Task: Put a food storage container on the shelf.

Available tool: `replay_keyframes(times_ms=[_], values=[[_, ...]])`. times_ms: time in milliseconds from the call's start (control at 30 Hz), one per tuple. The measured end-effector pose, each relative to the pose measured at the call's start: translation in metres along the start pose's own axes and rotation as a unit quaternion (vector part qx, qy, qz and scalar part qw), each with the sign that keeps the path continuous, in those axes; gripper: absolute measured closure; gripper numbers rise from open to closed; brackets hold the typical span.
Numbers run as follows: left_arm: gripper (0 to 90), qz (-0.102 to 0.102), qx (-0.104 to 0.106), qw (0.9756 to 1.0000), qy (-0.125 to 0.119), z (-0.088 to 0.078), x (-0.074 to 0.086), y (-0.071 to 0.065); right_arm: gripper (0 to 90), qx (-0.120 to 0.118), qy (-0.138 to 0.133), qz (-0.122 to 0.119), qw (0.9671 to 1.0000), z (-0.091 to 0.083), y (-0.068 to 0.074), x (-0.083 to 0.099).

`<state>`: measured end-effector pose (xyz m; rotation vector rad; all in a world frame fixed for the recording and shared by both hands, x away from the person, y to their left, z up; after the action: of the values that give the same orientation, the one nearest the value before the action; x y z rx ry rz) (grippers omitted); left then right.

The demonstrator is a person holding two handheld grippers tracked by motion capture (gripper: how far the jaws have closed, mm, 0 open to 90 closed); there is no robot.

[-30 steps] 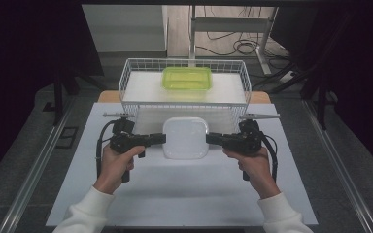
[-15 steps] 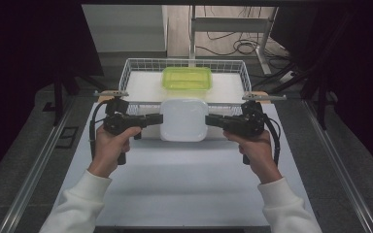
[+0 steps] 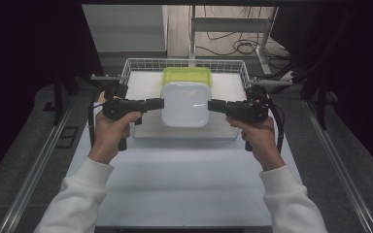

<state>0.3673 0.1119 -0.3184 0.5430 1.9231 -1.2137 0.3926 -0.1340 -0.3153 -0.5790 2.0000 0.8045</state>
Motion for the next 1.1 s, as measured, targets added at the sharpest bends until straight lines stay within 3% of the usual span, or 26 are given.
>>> replay_keyframes(times_ms=[533, 800, 1100], values=[[79.7, 0.026, -0.005, 0.9996, -0.011, -0.001, -0.047, -0.003, 77.9, 0.007, -0.016, -0.010, 0.9998, 0.002, -0.005, -0.045], [79.6, 0.013, 0.003, 0.9997, -0.019, 0.002, -0.065, 0.007, 77.8, 0.009, -0.017, -0.008, 0.9998, 0.007, -0.009, -0.064], [79.6, -0.004, 0.001, 0.9999, -0.017, 0.007, -0.077, 0.021, 77.8, 0.010, -0.007, 0.007, 0.9999, 0.018, -0.018, -0.075]])
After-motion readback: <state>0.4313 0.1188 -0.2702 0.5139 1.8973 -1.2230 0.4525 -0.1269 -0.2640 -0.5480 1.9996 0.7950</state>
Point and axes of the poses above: each handheld gripper's, and its own axes: z roughly forward along the jaws, x roughly out of its underside, y roughly to its left, the point moved 6 cm from there along z, roughly forward along the jaws, and after that the axes turned 11 degrees about x, right-handed, at the moved point
